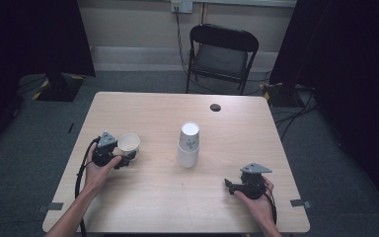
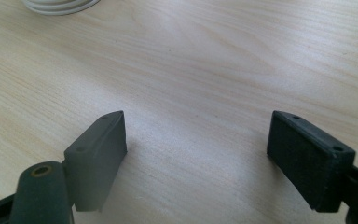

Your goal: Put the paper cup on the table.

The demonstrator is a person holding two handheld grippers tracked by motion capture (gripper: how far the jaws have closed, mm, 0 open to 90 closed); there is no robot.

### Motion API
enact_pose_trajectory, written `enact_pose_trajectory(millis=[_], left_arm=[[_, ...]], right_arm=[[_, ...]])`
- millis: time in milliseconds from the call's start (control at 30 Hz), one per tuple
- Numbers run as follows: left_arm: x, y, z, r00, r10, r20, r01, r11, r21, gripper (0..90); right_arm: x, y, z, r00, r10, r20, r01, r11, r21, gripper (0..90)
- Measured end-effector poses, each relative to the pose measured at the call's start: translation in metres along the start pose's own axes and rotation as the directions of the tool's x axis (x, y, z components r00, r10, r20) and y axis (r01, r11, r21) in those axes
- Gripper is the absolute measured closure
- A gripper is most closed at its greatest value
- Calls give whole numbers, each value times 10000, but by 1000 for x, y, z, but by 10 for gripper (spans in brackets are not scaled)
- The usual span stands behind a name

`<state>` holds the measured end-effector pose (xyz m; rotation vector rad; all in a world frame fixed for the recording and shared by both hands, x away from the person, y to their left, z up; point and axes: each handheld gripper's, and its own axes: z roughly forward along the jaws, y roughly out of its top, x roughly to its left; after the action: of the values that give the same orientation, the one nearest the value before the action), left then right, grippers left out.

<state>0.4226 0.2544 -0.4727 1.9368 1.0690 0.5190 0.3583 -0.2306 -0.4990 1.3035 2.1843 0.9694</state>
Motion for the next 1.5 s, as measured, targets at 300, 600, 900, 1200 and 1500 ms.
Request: enact_pose_trajectory(millis=[300,600,900,1200,1500], left_arm=[[-2,-4,-24,9998,193,48,-194,9996,228,159],[-6,-13,-49,9989,473,-39,-469,9960,765,161],[-14,-32,-65,9979,531,368,-576,9890,1362,160],[-13,-59,-69,9996,245,161,-272,9790,2019,164],[-12,-75,-63,9995,266,-167,-234,9853,1690,130]], right_arm=[[0,0,0,10000,1,-3,-1,10000,11,195],[0,1,1,10000,-54,-51,54,10000,12,191],[0,1,1,9999,-78,-82,79,10000,34,179],[0,3,3,9999,-99,-112,100,9999,56,165],[0,3,3,9999,-101,-114,102,9999,55,165]])
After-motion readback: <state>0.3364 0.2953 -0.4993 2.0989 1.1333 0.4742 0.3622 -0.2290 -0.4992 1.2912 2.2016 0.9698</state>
